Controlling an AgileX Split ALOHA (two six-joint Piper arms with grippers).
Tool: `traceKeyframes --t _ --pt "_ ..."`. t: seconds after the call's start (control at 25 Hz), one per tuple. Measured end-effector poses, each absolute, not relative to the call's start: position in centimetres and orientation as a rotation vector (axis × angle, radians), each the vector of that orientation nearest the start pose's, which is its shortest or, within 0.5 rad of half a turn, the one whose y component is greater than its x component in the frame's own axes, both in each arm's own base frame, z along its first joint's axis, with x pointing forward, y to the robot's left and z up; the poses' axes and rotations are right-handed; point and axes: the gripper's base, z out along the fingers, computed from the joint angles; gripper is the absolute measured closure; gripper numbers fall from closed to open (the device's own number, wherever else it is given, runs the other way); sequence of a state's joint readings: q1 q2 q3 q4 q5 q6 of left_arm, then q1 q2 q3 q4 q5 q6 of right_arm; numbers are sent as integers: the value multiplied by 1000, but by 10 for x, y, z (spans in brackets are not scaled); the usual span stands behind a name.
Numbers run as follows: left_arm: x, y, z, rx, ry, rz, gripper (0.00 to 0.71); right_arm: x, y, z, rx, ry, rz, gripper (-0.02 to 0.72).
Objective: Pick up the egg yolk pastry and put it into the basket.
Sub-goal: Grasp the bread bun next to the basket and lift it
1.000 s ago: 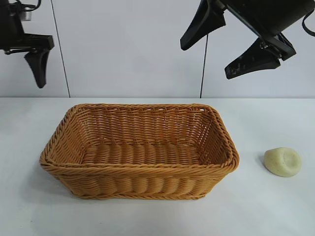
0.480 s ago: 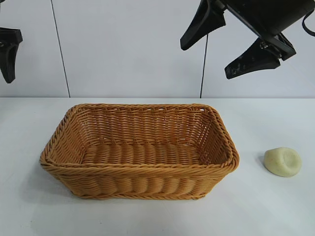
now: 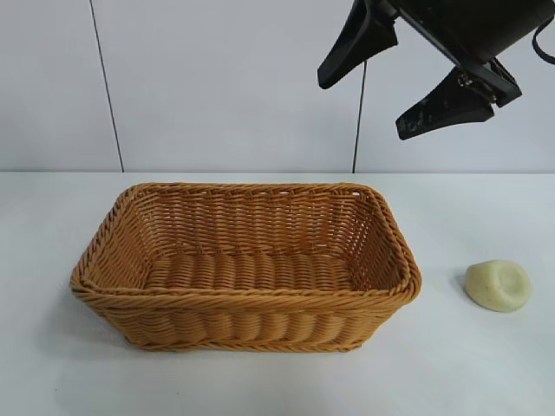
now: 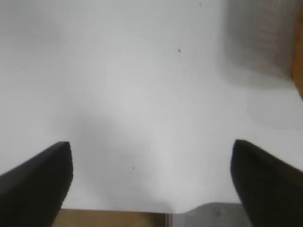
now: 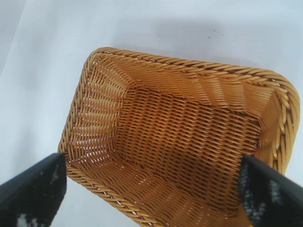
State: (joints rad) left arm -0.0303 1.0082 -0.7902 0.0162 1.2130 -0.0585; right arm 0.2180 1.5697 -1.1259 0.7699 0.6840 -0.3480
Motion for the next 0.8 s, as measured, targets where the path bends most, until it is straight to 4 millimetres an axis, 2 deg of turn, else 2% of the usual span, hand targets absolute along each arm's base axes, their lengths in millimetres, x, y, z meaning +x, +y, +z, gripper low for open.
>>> traceKeyframes --t 0.16,0.32,0.52,0.8 --pt "113 -5 266 -40 2837 -52 14 316 111 275 -108 2490 782 27" --pt "84 -8 255 -35 2706 -112 14 316 111 275 -108 2490 782 27" --pt "61 -8 263 -12 2509 -118 14 316 111 275 -100 2494 788 27" --pt "42 -7 271 -4 2358 -120 14 315 112 275 -105 2501 793 27"
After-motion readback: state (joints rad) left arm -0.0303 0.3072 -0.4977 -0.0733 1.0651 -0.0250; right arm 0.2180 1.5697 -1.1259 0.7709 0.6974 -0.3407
